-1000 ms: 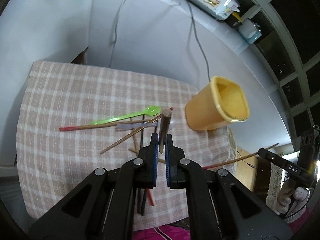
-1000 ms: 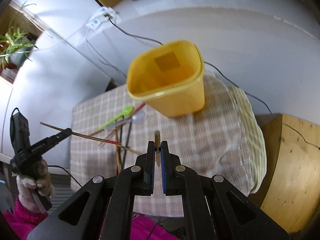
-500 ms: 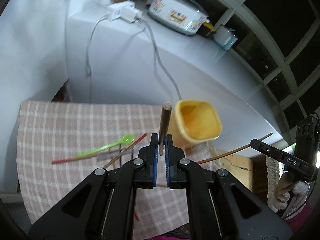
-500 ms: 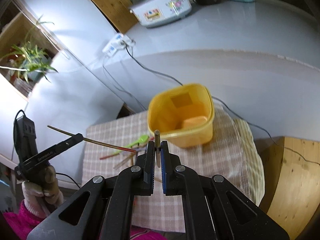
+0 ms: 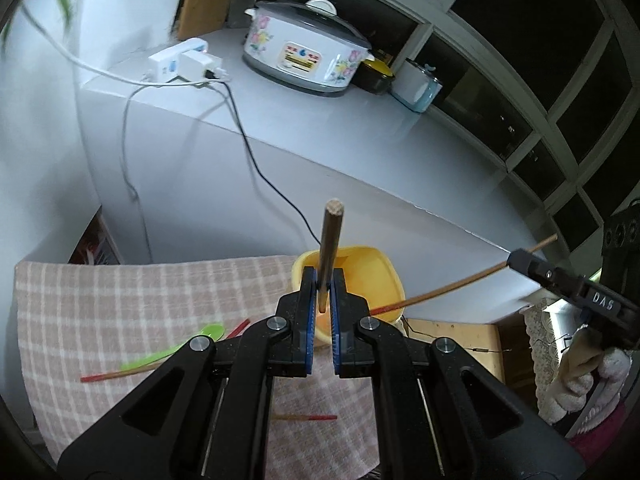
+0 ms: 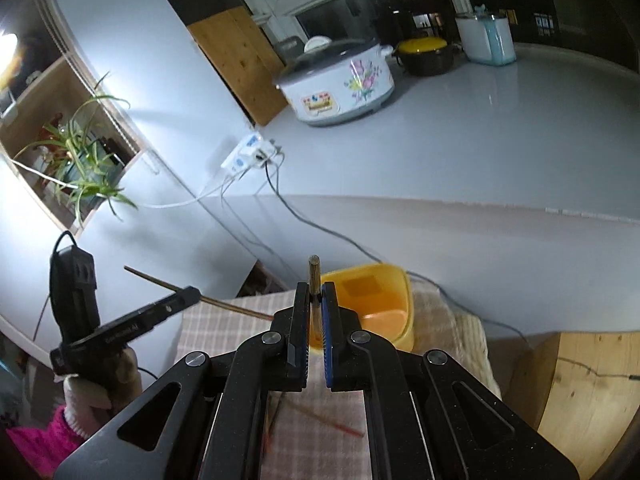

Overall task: Organize utensils
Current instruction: 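Lower the left tool's chopstick into the yellow container and open it while the right tool releases its chopstick there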

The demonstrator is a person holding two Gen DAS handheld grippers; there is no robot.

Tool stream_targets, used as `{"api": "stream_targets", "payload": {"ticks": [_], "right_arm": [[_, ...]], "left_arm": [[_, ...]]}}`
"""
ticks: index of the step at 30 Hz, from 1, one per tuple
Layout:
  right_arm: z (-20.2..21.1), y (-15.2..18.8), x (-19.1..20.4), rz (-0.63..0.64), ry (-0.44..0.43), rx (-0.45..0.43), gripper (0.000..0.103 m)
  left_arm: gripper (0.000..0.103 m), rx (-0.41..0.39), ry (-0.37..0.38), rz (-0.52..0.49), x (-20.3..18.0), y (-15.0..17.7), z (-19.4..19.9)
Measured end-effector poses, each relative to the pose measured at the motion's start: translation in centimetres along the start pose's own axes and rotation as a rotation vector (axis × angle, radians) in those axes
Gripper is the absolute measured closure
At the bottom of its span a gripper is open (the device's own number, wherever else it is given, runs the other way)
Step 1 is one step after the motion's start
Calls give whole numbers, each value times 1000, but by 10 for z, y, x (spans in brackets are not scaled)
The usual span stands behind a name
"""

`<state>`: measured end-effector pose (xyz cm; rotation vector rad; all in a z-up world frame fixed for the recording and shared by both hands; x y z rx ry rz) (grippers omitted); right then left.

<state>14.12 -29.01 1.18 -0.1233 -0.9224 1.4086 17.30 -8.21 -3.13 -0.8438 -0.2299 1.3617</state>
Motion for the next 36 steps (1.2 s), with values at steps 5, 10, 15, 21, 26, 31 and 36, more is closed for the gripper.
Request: {"api": "stream_targets", "payload": {"ticks": [5, 10, 15, 21, 26, 31, 36], "right_arm": [[-12, -10, -9, 44, 32, -4, 99], [-38, -8, -26, 76, 69, 39, 99], [-64, -2, -41, 88, 89, 89, 99], [-92, 7, -54, 93, 96, 147, 99], [-111, 13, -58, 105, 101, 180, 99], [-124, 18, -62, 95, 104, 201, 99], [-132, 21, -63, 96, 112, 209, 99]], "left_arm": [[99, 25, -6, -1, -9, 0, -25], [99, 63, -10, -7, -16, 10, -47], [99, 105, -14, 1, -20, 23, -67], [99, 140, -27, 25, -19, 34, -90], [99, 158, -35, 45, -16, 38, -105], [99, 168, -27, 55, -14, 38, -115], [99, 164, -22, 56, -15, 35, -117]]}}
Point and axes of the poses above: each gripper's, at about its wrist camera, not at the fingertips, and z roughly against the way its jaws point, x to its left, y to its underside, the point moved 8 cm from there along -z, roughly the way its jaws point, and after that the axes turned 9 degrees about -z, right-handed, at the moved point
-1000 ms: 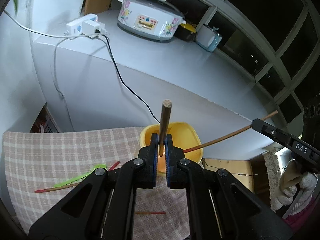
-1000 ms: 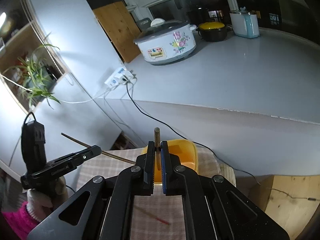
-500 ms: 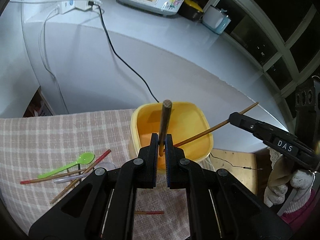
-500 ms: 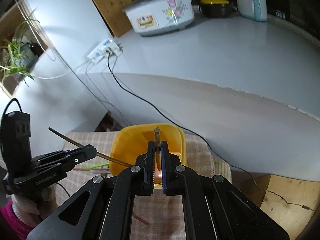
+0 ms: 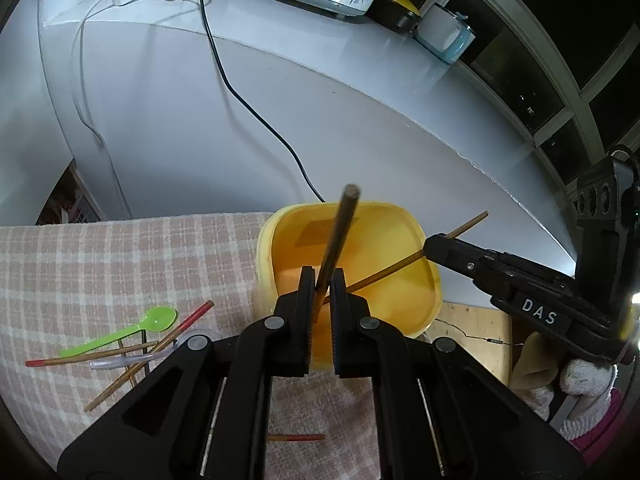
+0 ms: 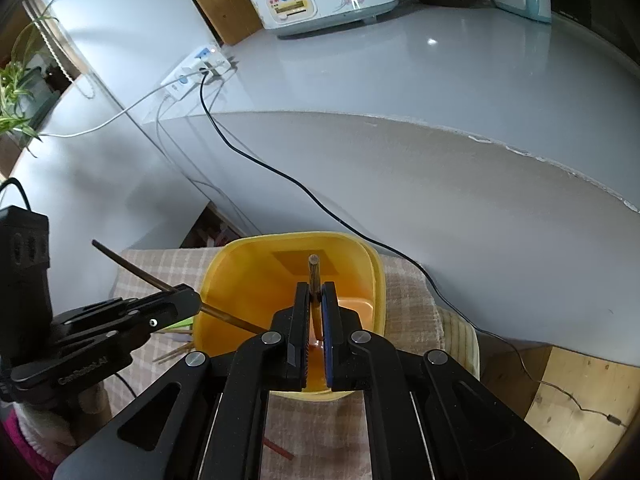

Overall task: Organize utensils
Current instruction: 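Lower the left tool's chopstick into the yellow container and open it while the right tool releases its chopstick there, then move both tools back down over the remaining chopsticks on the cloth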

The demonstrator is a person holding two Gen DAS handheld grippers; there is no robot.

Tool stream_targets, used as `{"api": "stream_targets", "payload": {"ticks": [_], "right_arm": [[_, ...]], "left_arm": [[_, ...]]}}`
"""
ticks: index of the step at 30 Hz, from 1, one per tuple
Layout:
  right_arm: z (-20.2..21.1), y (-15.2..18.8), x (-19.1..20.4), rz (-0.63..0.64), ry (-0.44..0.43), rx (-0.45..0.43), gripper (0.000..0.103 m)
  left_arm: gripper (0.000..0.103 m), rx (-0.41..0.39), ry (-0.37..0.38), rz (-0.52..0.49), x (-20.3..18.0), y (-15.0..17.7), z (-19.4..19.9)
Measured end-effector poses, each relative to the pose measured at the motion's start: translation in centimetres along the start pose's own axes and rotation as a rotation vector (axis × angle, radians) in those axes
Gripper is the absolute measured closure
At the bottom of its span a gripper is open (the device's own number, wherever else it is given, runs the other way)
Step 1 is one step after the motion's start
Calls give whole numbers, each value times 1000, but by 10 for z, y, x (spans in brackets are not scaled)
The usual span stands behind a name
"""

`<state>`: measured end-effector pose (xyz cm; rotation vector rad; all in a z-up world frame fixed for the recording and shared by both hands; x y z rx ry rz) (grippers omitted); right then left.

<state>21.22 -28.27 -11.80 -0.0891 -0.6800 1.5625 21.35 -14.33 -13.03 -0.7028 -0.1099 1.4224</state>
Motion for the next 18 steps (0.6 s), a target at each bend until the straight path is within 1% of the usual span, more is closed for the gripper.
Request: {"api": "stream_targets", "payload": {"ticks": [3, 5, 6, 7, 8, 9, 10, 15, 18], "right_arm": [[-3, -3, 0, -6, 16, 1, 98], [-5, -5, -1, -12, 25, -1, 98], [-5, -5, -1, -17, 31, -2, 95], [-7, -5, -2, -21, 35, -2, 87], [-5, -5, -3, -27, 44, -6, 82], [-5, -6, -3, -30, 48, -12, 72], [-2, -6, -4, -32, 51, -22, 68], [7, -9, -8, -57, 73, -52, 67], [17, -10, -7, -64, 88, -80, 67]], "left_arm": [[88, 3, 8, 10, 2, -2, 0], [86, 0, 12, 8, 3, -3, 1], [86, 0, 12, 5, 3, -4, 2], [86, -2, 13, 2, 3, -5, 3], [85, -4, 15, -1, 3, -6, 5], [85, -7, 17, -4, 4, -6, 8], [85, -11, 16, -8, 5, -7, 11], [85, -39, 41, -15, 7, -6, 31], [85, -69, 35, -33, 10, -6, 51]]}}
Point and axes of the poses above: each gripper's, at about its wrist camera, not at the fingertips, and z roughly against the way its jaws point, x to its left, y to its underside, the point moved 8 cm from there along -z, roughly the way its jaws point, and after that the axes turned 9 degrees about -z, right-handed, at the moved point
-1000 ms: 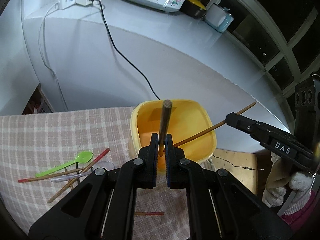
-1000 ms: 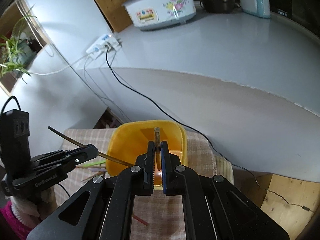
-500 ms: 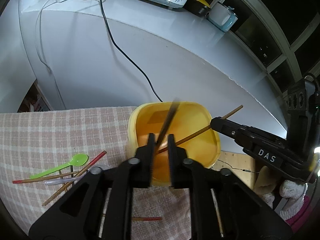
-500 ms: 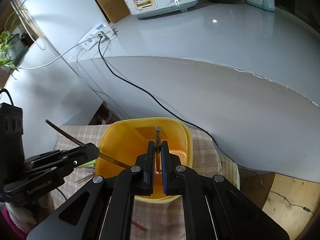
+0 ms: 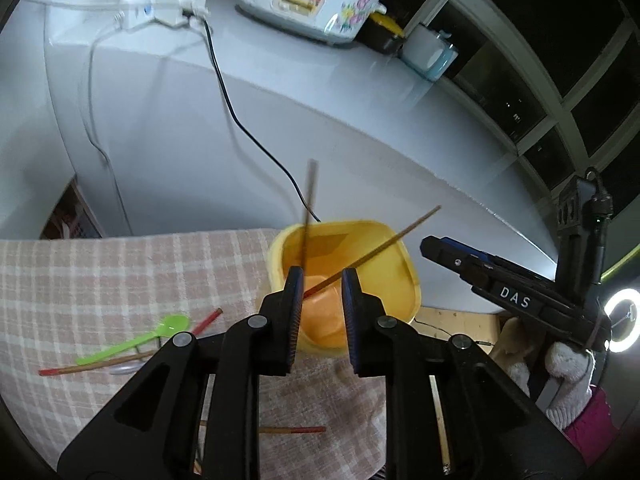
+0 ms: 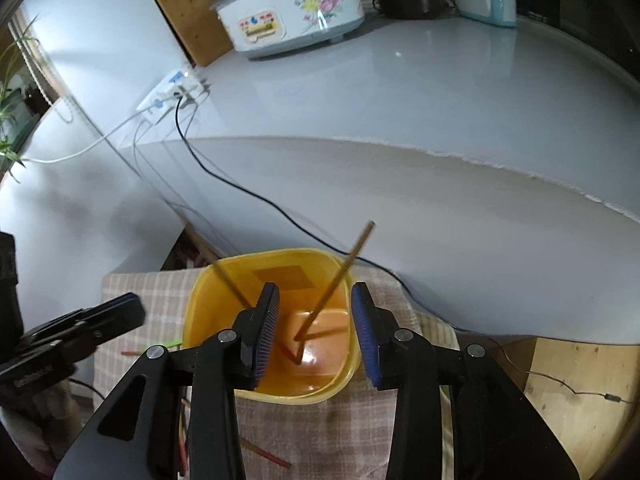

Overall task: Organize utensils
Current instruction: 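Move both tools back down over the remaining chopsticks on the cloth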

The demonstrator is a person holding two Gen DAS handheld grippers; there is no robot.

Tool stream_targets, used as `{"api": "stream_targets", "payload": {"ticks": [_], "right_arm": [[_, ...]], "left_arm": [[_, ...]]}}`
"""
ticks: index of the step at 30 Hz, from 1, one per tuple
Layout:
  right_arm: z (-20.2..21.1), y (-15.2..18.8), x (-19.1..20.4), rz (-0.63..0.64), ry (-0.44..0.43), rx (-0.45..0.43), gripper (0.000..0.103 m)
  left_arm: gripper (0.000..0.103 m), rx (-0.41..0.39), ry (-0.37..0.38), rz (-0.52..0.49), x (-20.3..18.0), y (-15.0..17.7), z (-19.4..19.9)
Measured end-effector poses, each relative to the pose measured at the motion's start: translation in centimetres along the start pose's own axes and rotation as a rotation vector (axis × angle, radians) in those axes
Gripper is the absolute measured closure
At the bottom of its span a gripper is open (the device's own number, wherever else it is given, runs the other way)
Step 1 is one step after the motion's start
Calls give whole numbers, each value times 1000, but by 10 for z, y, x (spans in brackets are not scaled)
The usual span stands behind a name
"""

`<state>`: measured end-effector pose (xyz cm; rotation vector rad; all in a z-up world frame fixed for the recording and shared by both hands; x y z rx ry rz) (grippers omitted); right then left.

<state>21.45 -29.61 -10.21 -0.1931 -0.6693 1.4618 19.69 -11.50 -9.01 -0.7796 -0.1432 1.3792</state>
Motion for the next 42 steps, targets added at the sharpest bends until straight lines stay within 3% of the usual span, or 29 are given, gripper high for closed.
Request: {"api": "stream_targets", "payload": {"ticks": [10, 18, 24, 35, 42], "right_arm": [[46, 10, 27, 68, -14, -116, 67], [56, 49, 52, 127, -74, -95, 67], [37, 87, 79, 198, -105, 28, 67], [-33, 168, 133, 437, -187, 326, 68], [-75, 213, 154, 625, -172, 503, 78]], "left_arm": [[85, -69, -106, -52, 59, 20, 75], [85, 9, -190, 26, 122, 68, 100], [85, 79, -184, 135, 149, 117, 98], [85, 178, -134, 277, 152, 180, 79], [85, 201, -119, 368, 148, 206, 69]]}}
Point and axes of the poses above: each gripper's, at about its wrist camera, not at the fingertips, and z roughly against the way its jaws point, x to its left, y to its underside, the point moved 8 cm from there along -z, roughly the way its jaws point, and after that the axes turned 9 degrees about -z, right-handed, at the moved point
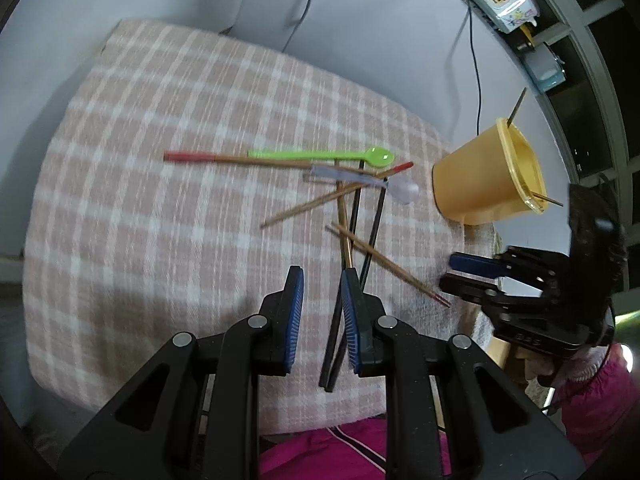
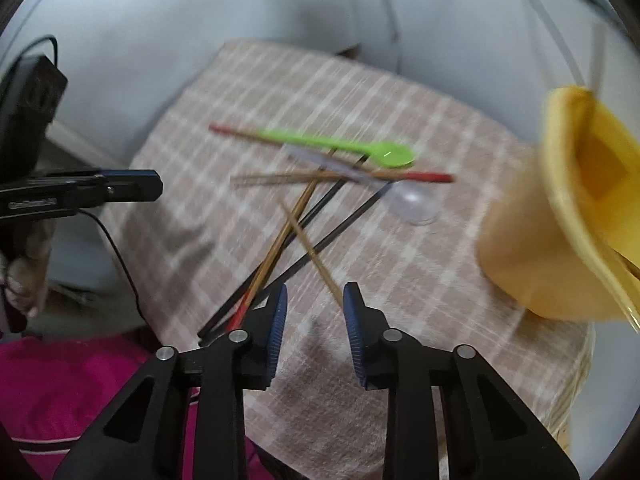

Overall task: Organize utensils
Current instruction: 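Move both tools back down over the remaining chopsticks on the cloth, then close the left tool on a wooden chopstick while the right tool grasps another chopstick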

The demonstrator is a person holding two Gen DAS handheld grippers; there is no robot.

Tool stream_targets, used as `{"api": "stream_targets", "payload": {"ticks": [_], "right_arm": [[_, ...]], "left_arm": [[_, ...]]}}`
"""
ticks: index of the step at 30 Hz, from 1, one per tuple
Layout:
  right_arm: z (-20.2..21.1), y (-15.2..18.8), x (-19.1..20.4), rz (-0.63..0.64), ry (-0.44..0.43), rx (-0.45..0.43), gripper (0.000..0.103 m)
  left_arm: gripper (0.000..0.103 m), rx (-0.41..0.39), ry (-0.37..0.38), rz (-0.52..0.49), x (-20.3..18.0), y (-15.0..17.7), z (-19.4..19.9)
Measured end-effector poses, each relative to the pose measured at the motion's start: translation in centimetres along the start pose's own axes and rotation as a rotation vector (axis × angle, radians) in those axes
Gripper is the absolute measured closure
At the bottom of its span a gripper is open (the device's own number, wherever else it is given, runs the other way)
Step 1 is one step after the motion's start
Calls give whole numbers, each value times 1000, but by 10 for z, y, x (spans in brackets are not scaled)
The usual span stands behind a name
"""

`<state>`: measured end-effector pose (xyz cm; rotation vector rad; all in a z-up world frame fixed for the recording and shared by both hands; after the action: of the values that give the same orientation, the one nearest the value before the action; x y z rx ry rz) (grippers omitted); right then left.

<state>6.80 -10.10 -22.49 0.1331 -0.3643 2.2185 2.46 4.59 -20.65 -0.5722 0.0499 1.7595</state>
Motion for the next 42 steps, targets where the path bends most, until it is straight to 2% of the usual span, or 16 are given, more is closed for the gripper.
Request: {"api": "stream_targets", "payload": {"ticks": [6, 20, 33, 39, 42], "right_arm": [[-29, 2, 2, 86, 30, 91, 84], [-69, 2, -5, 75, 65, 160, 89], [-78, -10, -10, 11, 27, 160, 92], [-72, -13, -27, -103, 0, 160, 93], [-67, -1, -38, -162, -26, 167, 96]], "left_arm": [[85, 33, 40, 64, -2, 14, -18], [85, 142, 105, 22, -24, 10, -68], [85, 198, 62, 5, -25, -5, -98], [85, 212, 33, -15, -27, -14, -112], [85, 219, 14, -6, -24, -18, -119]]}}
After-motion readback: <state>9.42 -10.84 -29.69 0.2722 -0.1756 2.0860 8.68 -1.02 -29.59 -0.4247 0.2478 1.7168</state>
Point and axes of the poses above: each gripper's, at about its wrist camera, not at the fingertips, and z roughly against the way its jaws point, x to its left, y to its underside, the point moved 8 cm from there along -z, roughly the way its jaws point, and after that the axes turned 9 degrees about -z, right-handed, at the moved point
